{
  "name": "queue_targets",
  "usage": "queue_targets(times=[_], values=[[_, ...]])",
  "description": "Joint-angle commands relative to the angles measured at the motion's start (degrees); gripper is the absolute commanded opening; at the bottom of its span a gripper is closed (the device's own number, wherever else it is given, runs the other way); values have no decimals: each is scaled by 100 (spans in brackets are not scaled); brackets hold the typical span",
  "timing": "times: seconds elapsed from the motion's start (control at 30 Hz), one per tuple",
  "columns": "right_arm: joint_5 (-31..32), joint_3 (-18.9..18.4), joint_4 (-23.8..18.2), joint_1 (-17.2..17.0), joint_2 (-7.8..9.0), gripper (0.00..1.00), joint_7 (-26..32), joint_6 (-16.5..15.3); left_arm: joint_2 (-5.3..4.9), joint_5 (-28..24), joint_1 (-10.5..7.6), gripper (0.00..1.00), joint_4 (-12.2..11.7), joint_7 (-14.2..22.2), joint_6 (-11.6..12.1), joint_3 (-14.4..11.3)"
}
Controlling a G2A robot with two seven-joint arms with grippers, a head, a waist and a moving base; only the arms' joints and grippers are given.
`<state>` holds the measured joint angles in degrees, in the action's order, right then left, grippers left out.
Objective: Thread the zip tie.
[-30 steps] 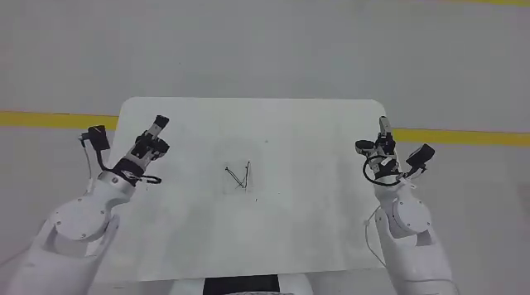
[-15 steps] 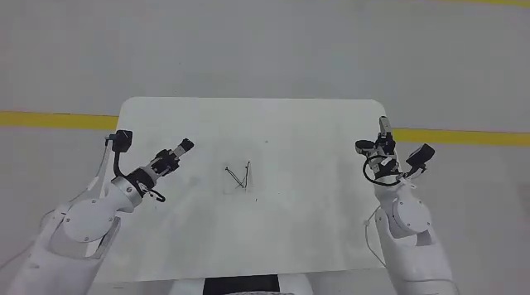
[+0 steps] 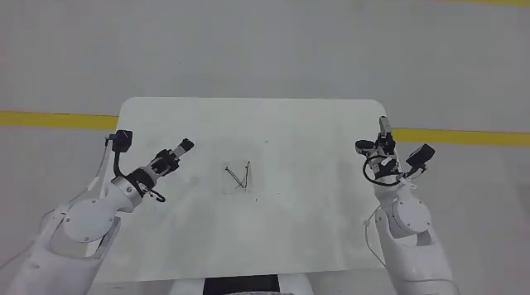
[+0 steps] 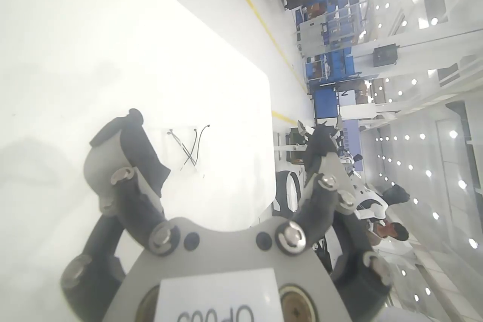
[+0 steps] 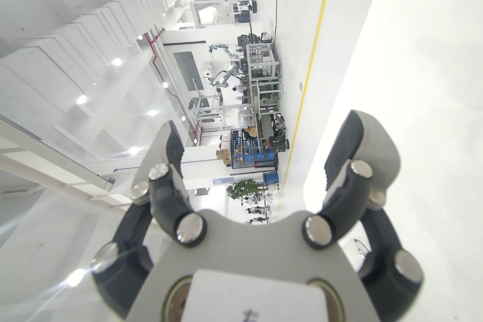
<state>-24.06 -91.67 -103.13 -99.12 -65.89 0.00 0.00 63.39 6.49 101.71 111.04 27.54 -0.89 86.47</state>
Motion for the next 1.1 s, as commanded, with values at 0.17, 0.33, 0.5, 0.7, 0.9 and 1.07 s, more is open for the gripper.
queue_targets(times=[0.17, 0.33, 0.5, 0.7, 0.9, 1.07], values=[[0, 0, 0, 0, 0, 100, 0, 0, -75, 1655, -249, 100, 442, 802, -576, -475], [0, 0, 0, 0, 0, 100, 0, 0, -58, 2449, -375, 100, 562, 829, -1062, -1048], [0, 0, 0, 0, 0, 100, 0, 0, -58, 2449, -375, 100, 562, 829, -1062, -1048], [0, 0, 0, 0, 0, 100, 0, 0, -62, 2534, -401, 100, 617, 877, -1030, -1081], [0, 0, 0, 0, 0, 100, 0, 0, -68, 3217, -985, 100, 807, 1908, -1345, -1655], [0, 0, 0, 0, 0, 100, 0, 0, 4, 3552, -1760, 100, 604, 2631, -1776, -2329]])
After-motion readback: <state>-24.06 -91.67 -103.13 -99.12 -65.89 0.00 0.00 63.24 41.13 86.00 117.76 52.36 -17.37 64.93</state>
